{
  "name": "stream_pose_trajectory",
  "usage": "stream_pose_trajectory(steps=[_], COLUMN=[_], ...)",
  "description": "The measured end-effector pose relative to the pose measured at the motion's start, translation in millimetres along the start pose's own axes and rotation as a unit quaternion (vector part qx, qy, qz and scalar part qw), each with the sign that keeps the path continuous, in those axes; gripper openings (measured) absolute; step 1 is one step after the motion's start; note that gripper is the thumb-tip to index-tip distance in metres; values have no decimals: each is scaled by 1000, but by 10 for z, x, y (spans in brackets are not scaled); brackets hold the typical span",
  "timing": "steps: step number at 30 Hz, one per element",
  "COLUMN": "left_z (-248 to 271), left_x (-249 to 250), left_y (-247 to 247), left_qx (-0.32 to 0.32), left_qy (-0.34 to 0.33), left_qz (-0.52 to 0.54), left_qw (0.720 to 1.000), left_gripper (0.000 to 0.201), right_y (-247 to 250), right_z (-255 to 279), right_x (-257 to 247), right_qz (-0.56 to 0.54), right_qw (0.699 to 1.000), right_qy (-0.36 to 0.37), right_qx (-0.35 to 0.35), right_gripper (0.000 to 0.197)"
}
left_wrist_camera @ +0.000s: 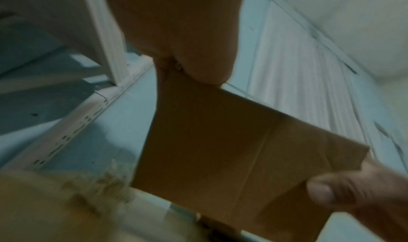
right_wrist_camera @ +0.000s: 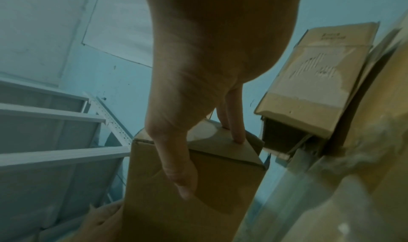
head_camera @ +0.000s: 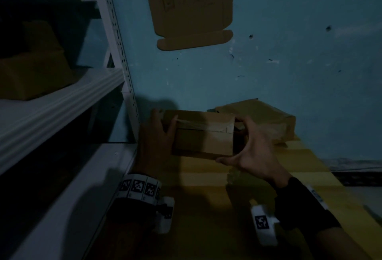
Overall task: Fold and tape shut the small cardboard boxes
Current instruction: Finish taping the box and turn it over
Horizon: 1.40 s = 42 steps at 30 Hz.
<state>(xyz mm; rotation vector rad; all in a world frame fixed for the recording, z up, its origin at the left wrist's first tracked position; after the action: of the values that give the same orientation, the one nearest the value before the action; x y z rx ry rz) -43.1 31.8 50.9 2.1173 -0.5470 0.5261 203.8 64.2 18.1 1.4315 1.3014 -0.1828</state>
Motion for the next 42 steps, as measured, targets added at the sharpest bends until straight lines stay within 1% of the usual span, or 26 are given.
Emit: stream_pose_trajectory(steps=[1, 3, 4, 6, 8, 11, 13, 16, 19, 22, 25, 27, 30, 32, 33, 36, 38, 40, 41, 42], left_z=[3, 17, 21, 7, -16, -16, 1, 22, -6, -31, -24, -2, 36, 18, -4, -20, -4, -2, -12, -22], left_x=[10, 42, 51, 29, -21, -54, -70, -102, -173, -176, -161, -164, -140, -138, -131, -103, -154, -221, -233, -227], left_y=[-38, -73, -81, -106, -131, -125, -99, -67, -81, -77, -69, -71, -53, -35, -20, 32, 14, -49, -70, -79], left_qx=[-4, 7, 12, 5, -8, -23, -12, 25, 19, -6, -15, -6, 24, 23, 11, -48, -92, -124, -134, -143], left_qy=[0, -15, -21, -13, -3, -20, -29, -19, 1, -10, -19, -20, -41, -54, -65, -91, -61, -12, 0, -3], left_qz=[-4, -30, -42, -49, -42, -28, -22, 11, 52, 35, 18, 8, 14, 16, 20, 92, 183, 290, 313, 316], left_qw=[1000, 999, 999, 999, 999, 999, 999, 999, 998, 999, 1000, 1000, 999, 998, 998, 990, 977, 949, 940, 938], left_gripper=[34, 26, 25, 24, 25, 19, 17, 18, 13, 16, 17, 19, 22, 23, 23, 14, 18, 22, 25, 26], right_y=[9, 15, 18, 24, 24, 18, 7, 5, 9, 30, 45, 40, 28, 45, 60, 125, 181, 222, 226, 220], right_z=[-3, -13, -15, -16, -22, -28, -33, -37, -29, 0, 9, 8, 3, 16, 27, 62, 75, 87, 91, 93], right_x=[6, 22, 30, 41, 48, 60, 53, 34, 33, 4, -20, -52, -64, -56, -35, 36, 76, 92, 102, 106], right_qz=[6, 16, 17, 13, 15, 9, 10, 11, -12, 9, 18, 19, 13, 10, 0, -15, -12, -26, -33, -39], right_qw=[1000, 1000, 1000, 1000, 1000, 1000, 1000, 1000, 1000, 1000, 1000, 999, 999, 1000, 1000, 1000, 1000, 998, 998, 998], right_qy=[3, 7, 7, 9, 13, 18, 19, 18, 14, 13, 21, 21, 26, 20, 12, -8, -25, -45, -51, -54], right_qx=[1, 0, -2, -3, -6, -14, -18, -16, -20, -9, -11, -18, -24, -13, -8, -3, 8, 21, 22, 18], right_gripper=[107, 107, 107, 108, 108, 108, 110, 109, 109, 107, 108, 108, 107, 105, 104, 105, 107, 106, 106, 105])
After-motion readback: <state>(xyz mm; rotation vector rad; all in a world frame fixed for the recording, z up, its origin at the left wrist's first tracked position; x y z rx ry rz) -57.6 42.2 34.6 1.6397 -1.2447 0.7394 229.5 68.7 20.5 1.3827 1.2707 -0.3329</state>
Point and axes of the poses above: each hand's wrist, its own z-axis away from the middle knuckle, its own y-axis out of the back of the hand, x = y × z, the point moved 5 cm from there along -z, towards the middle knuckle, and after that the axes turned 14 degrees about -x, right-handed, at the moved point
